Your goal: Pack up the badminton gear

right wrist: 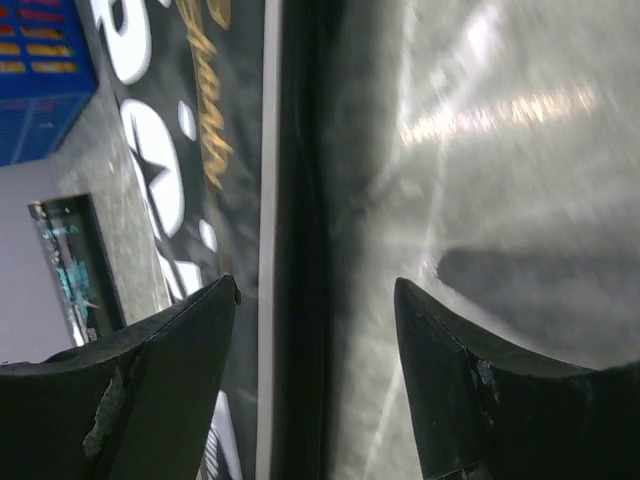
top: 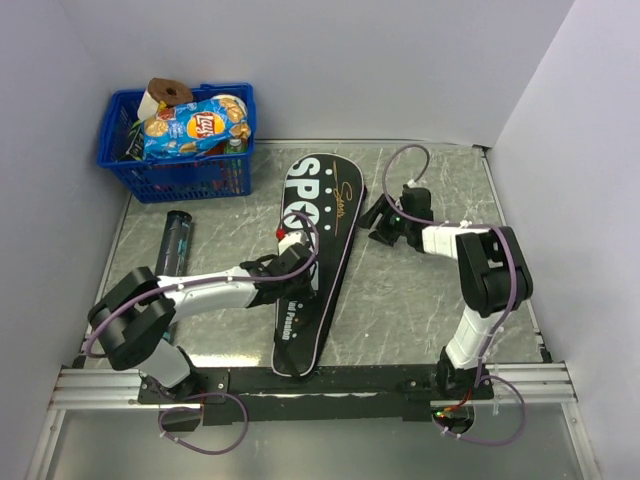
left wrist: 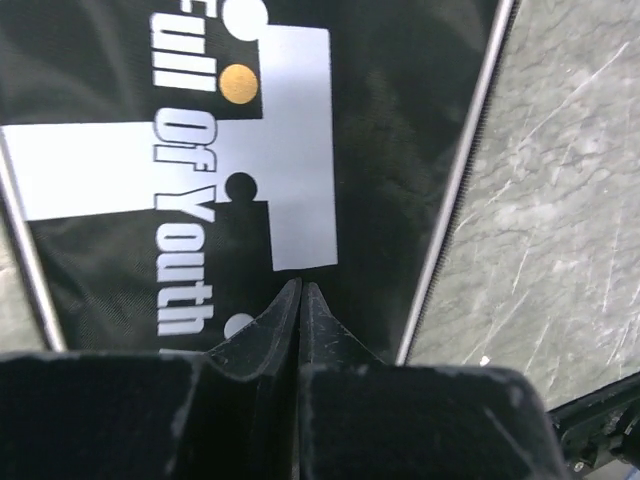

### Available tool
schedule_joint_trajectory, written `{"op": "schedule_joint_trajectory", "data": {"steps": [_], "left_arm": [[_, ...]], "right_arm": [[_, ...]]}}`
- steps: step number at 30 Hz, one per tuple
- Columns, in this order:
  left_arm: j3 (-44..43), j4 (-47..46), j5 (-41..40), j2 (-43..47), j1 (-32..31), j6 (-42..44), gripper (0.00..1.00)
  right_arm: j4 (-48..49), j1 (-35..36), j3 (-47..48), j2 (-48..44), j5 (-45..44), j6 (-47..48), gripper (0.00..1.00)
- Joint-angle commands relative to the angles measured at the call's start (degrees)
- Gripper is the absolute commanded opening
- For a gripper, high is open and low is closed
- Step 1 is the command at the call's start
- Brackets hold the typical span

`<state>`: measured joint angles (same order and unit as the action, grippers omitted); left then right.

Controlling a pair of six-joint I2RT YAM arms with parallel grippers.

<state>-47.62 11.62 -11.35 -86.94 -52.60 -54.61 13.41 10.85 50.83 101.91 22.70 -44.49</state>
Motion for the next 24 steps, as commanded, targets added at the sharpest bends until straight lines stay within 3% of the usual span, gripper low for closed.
{"op": "schedule_joint_trajectory", "data": {"steps": [1,10,16,19,24], "left_arm": [[-2.66,-4.93,4.06,-2.36,-0.22,0.65,0.05],[0.76,-6.08,5.99,-2.89,-0.31,-1.11,0.04],[3.66,-7.04,7.48,-1.92,-0.31,-2.87,0.04],[4.98,-7.22,7.84,-2.45,-0.40,-3.48,0.04],[7.01,-7.58,8.10,-3.85,-0.40,-4.45,0.04]], "right_arm": [[0.92,-0.22,8.30,3.81,0.33,1.86,0.72],[-6.20,-0.13,21.93,16.91,-0.11,0.98,0.71],[-7.87,-0.22,27.56,21.04,1.64,-1.30,0.63],[-7.96,-0.22,28.88,22.36,2.35,-2.35,0.52],[-7.70,-1.18,27.40,21.76,2.18,-3.50,0.02]]}}
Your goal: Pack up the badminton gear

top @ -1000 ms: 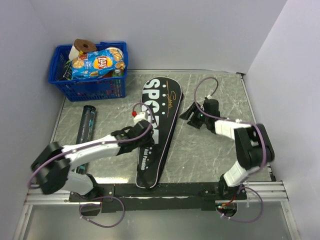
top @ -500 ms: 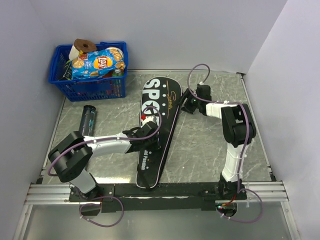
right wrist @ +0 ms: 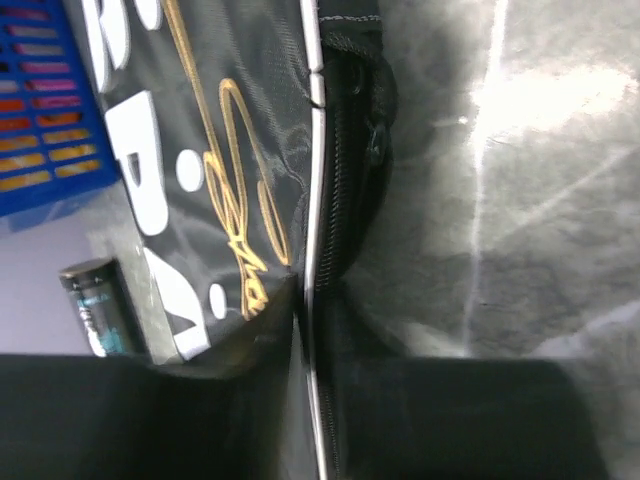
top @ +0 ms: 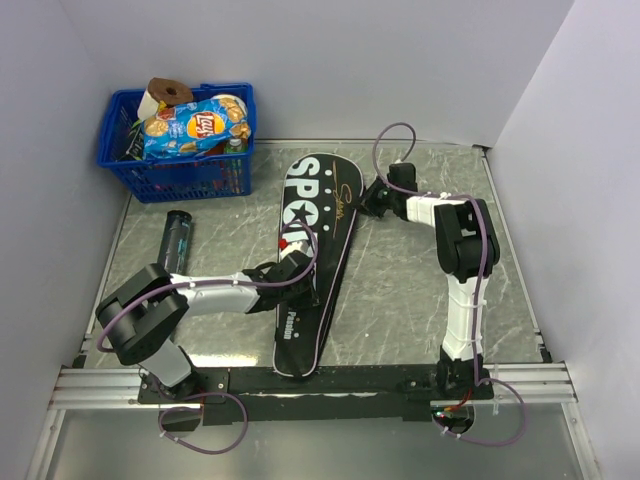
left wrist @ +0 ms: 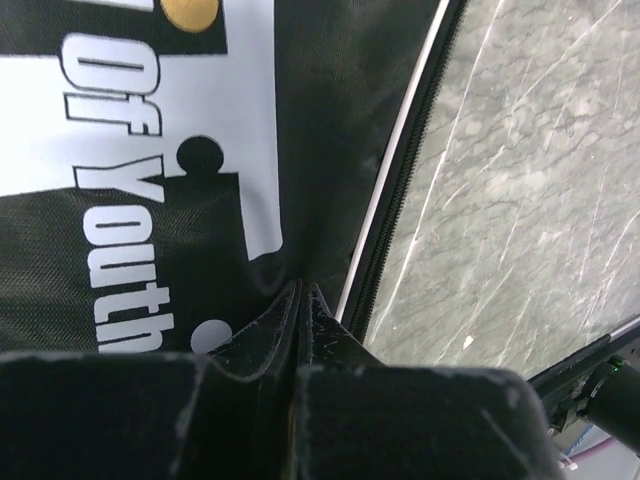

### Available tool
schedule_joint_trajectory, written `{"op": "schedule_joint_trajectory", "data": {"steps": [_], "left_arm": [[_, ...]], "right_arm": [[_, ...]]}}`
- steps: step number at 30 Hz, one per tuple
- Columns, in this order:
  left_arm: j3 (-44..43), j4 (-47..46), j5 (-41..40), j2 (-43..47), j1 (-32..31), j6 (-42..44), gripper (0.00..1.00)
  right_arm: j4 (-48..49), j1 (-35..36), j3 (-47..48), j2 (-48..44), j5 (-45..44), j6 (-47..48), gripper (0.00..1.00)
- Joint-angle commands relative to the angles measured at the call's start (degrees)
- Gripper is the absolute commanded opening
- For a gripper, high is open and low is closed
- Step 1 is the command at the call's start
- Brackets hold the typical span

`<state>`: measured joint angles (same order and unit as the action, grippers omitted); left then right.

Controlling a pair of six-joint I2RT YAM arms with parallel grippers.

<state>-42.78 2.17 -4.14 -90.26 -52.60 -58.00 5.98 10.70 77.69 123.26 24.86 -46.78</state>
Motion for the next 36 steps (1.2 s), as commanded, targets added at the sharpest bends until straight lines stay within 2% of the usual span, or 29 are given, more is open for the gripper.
{"op": "schedule_joint_trajectory", "data": {"steps": [1,3,6,13,21,26,30,32,33,35,36], "left_arm": [[2.18,2.13,0.72,-0.79,-0.40,-0.98,0.04],[2.00,3.27,0.01,-1.67,-0.40,-0.89,0.04],[1.13,5.37,-0.95,-2.73,-0.14,-0.89,0.04],[-0.28,8.63,-4.46,-1.33,1.27,-0.80,0.06],[-2.03,10.48,-7.37,2.45,9.96,3.41,0.07],[-3.44,10.66,-8.69,3.51,14.97,5.52,0.07],[-4.15,9.69,-7.64,4.03,17.09,6.58,0.07],[-3.89,9.25,-6.76,5.43,17.09,6.76,0.06],[-3.71,8.55,-5.36,6.23,17.09,6.76,0.06],[-2.66,8.11,-3.86,9.47,16.92,6.67,0.06],[-2.31,8.11,-2.55,10.79,16.92,6.67,0.05]], "right_arm": [[-0.09,-1.29,-0.16,-0.38,-0.42,-1.46,0.00],[0.87,-2.26,-2.44,-1.88,-0.87,-2.78,0.00],[3.33,-4.54,-11.30,-6.62,-1.83,-4.80,0.00],[1.58,-7.53,-28.36,-23.21,-9.91,-8.05,0.00],[1.93,-7.53,-50.41,-42.02,-18.09,-20.44,0.00],[-2.36,-5.87,-55.54,-51.00,-19.67,-24.23,0.00],[-7.37,-4.20,-57.56,-59.08,-22.31,-23.79,0.00],[-11.05,-4.28,-57.65,-61.03,-23.36,-22.83,0.12],[-12.64,-4.20,-57.30,-62.95,-23.54,-22.48,0.26],[-16.76,-4.28,-56.25,-66.37,-24.42,-20.11,0.37],[-18.09,-4.28,-55.90,-67.53,-24.68,-19.32,0.47]]}}
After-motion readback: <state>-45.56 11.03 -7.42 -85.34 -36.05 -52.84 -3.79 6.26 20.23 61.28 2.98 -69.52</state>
